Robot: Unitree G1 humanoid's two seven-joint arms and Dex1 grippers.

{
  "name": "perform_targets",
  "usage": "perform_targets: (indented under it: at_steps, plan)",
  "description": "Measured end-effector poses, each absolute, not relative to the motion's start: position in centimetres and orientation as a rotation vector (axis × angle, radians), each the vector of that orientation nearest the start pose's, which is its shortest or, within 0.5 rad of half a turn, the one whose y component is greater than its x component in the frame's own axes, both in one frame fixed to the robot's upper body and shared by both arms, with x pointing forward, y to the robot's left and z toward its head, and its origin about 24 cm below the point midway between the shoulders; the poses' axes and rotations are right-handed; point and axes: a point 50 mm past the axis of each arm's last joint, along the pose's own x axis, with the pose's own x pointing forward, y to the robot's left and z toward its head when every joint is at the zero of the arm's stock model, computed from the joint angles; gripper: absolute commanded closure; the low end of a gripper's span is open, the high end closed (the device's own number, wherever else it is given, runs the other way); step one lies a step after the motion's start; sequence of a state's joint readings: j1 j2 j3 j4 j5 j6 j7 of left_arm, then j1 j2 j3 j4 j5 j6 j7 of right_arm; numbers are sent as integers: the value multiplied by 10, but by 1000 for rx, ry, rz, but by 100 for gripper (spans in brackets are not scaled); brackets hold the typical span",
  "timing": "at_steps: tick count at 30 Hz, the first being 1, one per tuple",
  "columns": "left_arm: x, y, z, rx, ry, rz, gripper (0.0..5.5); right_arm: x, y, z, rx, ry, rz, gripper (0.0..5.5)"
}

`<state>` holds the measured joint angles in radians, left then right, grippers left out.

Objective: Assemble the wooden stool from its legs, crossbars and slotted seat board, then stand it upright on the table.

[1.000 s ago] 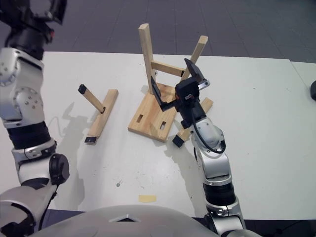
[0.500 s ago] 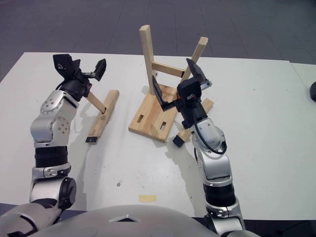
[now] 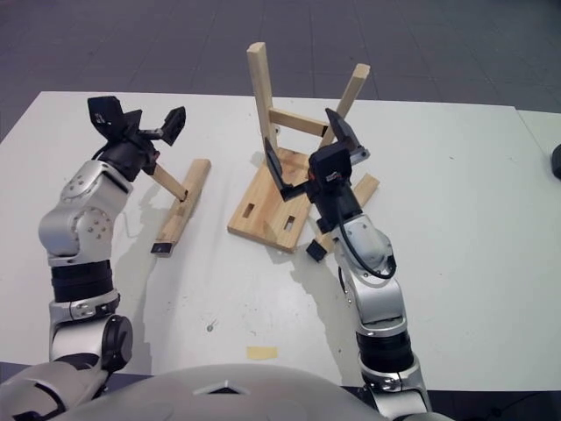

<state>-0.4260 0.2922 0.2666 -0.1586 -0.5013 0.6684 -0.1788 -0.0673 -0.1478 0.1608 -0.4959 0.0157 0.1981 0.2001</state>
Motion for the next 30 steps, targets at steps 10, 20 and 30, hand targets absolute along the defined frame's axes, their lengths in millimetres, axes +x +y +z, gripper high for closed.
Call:
perform_targets:
  at_steps: [10,20,30]
  plan:
    - [269,223,162,-116,131,-260,12,229,-109,140,-140,-316,398,10]
    - [234,199,107,-41,499,-421,12,222,-110,132,-133,-276,368,10]
    - [228,210,69,75,722,-429,153,222,-108,133,-117,-283,349,10]
